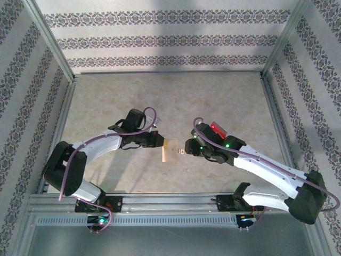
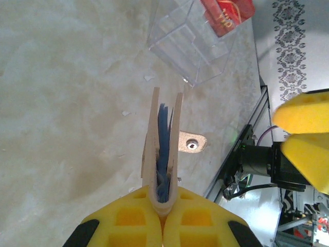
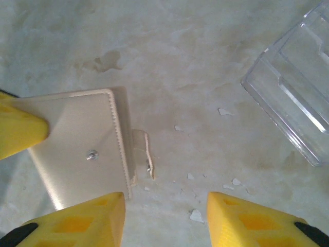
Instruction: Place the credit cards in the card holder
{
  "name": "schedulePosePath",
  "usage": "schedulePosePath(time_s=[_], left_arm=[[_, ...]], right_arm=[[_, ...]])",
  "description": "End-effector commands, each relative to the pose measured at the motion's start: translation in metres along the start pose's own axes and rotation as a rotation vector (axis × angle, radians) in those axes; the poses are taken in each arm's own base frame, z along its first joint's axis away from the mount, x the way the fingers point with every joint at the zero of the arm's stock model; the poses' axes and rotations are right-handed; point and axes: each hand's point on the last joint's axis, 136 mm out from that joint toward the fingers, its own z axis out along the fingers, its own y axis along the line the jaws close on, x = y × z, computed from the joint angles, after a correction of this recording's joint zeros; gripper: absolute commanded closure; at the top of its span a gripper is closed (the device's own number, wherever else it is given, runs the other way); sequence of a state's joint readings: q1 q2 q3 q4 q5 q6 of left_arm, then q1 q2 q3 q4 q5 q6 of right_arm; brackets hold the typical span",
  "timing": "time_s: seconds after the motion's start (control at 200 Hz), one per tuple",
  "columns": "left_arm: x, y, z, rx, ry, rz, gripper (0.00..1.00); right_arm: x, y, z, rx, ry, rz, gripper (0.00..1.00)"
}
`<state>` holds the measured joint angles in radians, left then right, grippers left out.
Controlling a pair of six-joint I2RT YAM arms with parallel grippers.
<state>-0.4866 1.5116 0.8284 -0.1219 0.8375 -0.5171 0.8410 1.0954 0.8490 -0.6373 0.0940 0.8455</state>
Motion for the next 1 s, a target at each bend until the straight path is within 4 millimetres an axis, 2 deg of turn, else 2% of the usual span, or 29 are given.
schedulePosePath(time_s=[0.0,0.11,0.295,0.435,0.62,0.645,0.715,0.79,0.905,0.994], left_arm=[[0.004,0.000,0.012,0.030,0.019,-0.026,1.00],[0.008,0.001,0.021,0.027,0.051,-0.031,1.00],[0.013,0.018,0.034,0.007,0.079,-0.092,1.00],[0.018,0.027,0.037,-0.019,0.093,-0.118,1.00],[0.022,0.045,0.042,-0.071,0.096,-0.159,1.00],[0.022,0.046,0.042,-0.076,0.099,-0.166,0.97],[0.024,0.049,0.045,-0.071,0.115,-0.184,0.78],[0.020,0.049,0.045,-0.083,0.107,-0.171,0.62],[0.010,0.046,0.032,-0.136,0.088,-0.113,0.54],[0.006,0.047,0.020,-0.162,0.039,-0.065,0.40]], right_arm=[[0.006,-0.002,-0.008,0.014,-0.006,-0.009,0.53],[0.008,0.004,-0.007,-0.009,0.003,-0.001,0.53],[0.009,0.018,0.001,-0.044,0.031,-0.026,0.53],[0.004,0.026,0.000,-0.067,0.019,-0.017,0.48],[0.005,0.030,0.023,-0.082,0.035,0.005,0.48],[0.005,0.032,0.025,-0.080,0.043,0.002,0.48],[0.005,0.037,0.029,-0.077,0.060,-0.019,0.48],[0.005,0.036,0.032,-0.066,0.070,-0.022,0.48],[0.008,0.030,0.029,-0.058,0.066,-0.005,0.48],[0.010,0.024,0.030,-0.061,0.059,0.003,0.49]])
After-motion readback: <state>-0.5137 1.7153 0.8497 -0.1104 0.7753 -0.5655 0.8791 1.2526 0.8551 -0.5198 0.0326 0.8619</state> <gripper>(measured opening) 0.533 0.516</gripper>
